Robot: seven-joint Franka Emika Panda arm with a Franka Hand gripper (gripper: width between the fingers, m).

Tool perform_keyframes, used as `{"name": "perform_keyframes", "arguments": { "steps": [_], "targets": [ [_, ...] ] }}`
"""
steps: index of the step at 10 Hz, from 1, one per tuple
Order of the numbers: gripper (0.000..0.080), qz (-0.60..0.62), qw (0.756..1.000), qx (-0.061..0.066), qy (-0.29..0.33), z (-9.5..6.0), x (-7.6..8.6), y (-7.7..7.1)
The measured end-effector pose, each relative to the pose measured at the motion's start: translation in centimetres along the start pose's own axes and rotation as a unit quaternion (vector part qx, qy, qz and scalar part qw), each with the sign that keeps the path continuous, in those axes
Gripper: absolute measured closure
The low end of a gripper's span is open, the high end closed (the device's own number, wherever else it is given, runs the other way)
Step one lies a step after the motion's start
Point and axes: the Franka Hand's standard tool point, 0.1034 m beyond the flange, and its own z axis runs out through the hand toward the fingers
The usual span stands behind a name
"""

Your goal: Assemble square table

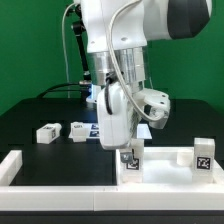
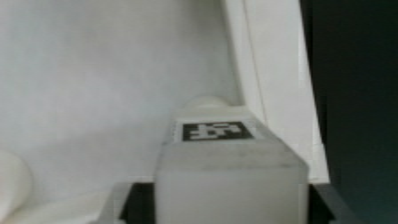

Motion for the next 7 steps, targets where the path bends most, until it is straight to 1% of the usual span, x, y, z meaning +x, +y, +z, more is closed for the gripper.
{"name": "perform_keyframes", "arguments": {
  "steps": [2,3,4,5,6,7],
  "targets": [
    [0.0498,0.001,1.000,-0.001,0.001,0.1,0.1,0.0],
    [0.0323,-0.004,1.000,-0.001,0.001,0.1,0.0,0.1],
    [0.0186,-0.030,1.000,0.000,0.001,0.1,0.0,0.1],
    [0.0186,-0.089,0.996,0.002,0.008,0.1,-0.6,0.1],
    [0.0160,-0.166,0.986,0.000,0.017,0.1,-1.6,0.6],
    [0.0152,-0.225,0.974,-0.002,0.023,0.1,-2.3,1.2]
  ]
}}
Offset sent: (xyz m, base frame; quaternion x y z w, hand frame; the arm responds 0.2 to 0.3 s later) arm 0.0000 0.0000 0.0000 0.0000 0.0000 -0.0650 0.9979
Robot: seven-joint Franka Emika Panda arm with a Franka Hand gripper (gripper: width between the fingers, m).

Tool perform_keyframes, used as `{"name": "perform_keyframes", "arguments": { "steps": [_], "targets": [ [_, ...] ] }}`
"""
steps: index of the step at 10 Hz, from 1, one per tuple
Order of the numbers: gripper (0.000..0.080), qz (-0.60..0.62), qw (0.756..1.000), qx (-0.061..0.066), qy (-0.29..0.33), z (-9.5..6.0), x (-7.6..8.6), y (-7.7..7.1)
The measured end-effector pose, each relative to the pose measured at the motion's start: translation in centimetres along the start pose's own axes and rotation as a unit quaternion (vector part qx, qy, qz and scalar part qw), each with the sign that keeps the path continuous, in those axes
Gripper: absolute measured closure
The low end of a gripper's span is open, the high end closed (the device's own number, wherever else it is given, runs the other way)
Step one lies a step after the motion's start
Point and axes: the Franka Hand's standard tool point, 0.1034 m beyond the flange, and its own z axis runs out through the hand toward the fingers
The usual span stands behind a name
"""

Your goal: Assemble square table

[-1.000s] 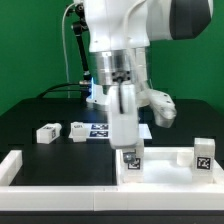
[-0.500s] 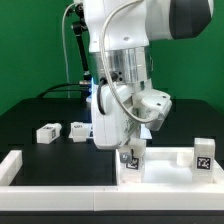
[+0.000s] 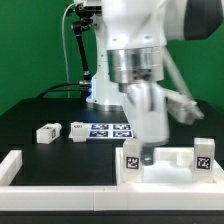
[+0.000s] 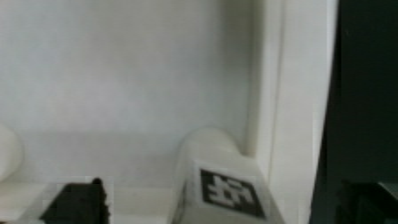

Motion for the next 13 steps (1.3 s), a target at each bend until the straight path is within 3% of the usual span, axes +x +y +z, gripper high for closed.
{"name": "perform_keyframes", "arguments": {
  "steps": [3,4,7,8,10,12,13],
  "targets": [
    [0.0151,-0.084,0.997,0.000,0.000,0.1,0.4,0.0],
    [0.0151,-0.194,0.981,-0.007,0.005,0.1,0.7,0.2],
    [0.0151,-0.425,0.905,-0.008,0.012,0.1,2.4,0.2],
    [0.0151,-0.442,0.897,-0.004,0.014,0.0,2.8,0.1],
    [0.0178,-0.428,0.904,-0.004,0.014,0.1,2.7,0.1],
    [0.0514,-0.395,0.919,-0.003,0.014,0.1,2.6,0.1],
    [0.0514,-0.362,0.932,-0.003,0.014,0.1,2.6,0.1]
  ]
}}
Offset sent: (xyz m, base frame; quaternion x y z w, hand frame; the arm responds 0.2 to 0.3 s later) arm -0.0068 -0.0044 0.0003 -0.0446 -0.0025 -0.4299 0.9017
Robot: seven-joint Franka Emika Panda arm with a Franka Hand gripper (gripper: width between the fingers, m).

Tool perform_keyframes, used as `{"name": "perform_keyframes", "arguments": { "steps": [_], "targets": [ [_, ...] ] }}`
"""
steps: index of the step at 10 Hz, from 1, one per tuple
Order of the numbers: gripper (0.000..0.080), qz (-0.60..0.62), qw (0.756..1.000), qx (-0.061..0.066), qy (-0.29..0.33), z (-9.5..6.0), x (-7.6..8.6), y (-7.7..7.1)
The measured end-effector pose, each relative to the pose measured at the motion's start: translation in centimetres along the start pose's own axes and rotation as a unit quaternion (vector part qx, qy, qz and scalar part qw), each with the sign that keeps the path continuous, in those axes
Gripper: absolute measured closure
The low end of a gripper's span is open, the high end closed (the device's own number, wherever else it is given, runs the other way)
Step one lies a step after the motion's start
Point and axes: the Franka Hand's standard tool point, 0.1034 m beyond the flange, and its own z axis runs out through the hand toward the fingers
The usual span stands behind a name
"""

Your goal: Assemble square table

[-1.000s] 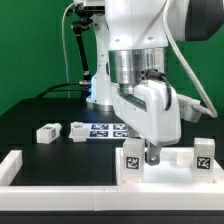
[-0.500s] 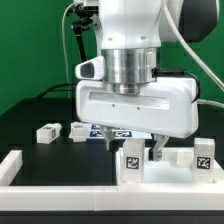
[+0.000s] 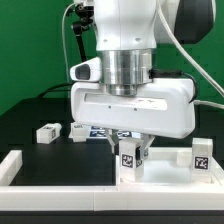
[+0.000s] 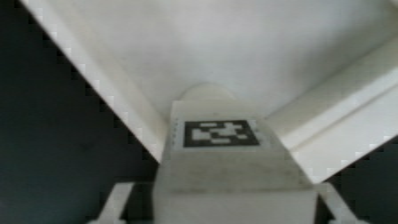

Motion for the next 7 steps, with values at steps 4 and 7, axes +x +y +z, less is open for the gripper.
{"name": "perform_keyframes", "arguments": {
  "steps": [4,7],
  "targets": [
    [0.0511,0.155,0.988,0.001,-0.002,0.03,-0.02,-0.04],
    [0.0511,0.410,0.911,-0.013,-0.039,-0.03,0.34,-0.27]
  ]
}}
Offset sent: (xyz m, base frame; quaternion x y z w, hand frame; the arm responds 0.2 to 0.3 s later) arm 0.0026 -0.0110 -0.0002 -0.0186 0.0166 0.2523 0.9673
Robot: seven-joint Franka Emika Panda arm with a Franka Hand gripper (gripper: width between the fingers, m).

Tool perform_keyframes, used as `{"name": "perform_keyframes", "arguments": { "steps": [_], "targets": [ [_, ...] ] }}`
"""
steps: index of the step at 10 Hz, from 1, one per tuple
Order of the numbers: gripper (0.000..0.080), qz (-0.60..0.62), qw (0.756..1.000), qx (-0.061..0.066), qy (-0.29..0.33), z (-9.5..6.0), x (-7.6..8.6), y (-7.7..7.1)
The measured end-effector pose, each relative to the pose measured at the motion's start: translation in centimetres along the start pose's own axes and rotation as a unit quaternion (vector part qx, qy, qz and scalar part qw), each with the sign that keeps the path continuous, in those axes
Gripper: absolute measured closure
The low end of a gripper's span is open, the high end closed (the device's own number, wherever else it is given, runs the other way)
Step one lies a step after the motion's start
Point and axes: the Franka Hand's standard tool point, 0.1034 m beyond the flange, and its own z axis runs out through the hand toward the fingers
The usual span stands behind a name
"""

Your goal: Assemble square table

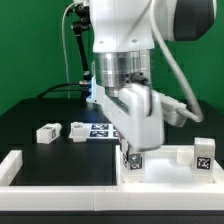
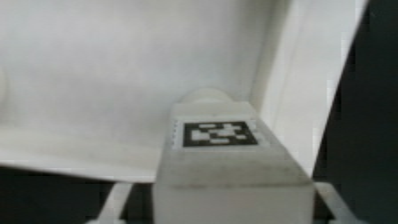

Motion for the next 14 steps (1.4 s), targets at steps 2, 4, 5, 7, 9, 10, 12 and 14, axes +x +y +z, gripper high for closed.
{"name": "perform_keyframes", "arguments": {
  "steps": [2,4,5,7,9,10,12,14],
  "targets": [
    [0.0509,0.126,0.992,0.001,-0.005,0.0,-0.1,0.0],
    [0.0509,0.189,0.982,0.001,-0.001,-0.1,-0.1,-0.1],
    [0.0506,0.203,0.979,0.001,0.001,-0.1,-0.1,0.0],
    [0.0506,0.227,0.974,-0.001,0.006,-0.1,0.0,0.2],
    [0.0502,0.229,0.973,-0.003,0.006,0.0,0.0,0.2],
    [0.0317,0.228,0.974,-0.002,0.006,0.0,0.0,0.2],
    [0.0207,0.223,0.975,-0.002,0.005,-0.2,-0.5,0.1],
    [0.0153,0.208,0.978,-0.003,-0.002,-1.5,-2.5,0.4]
  ]
}}
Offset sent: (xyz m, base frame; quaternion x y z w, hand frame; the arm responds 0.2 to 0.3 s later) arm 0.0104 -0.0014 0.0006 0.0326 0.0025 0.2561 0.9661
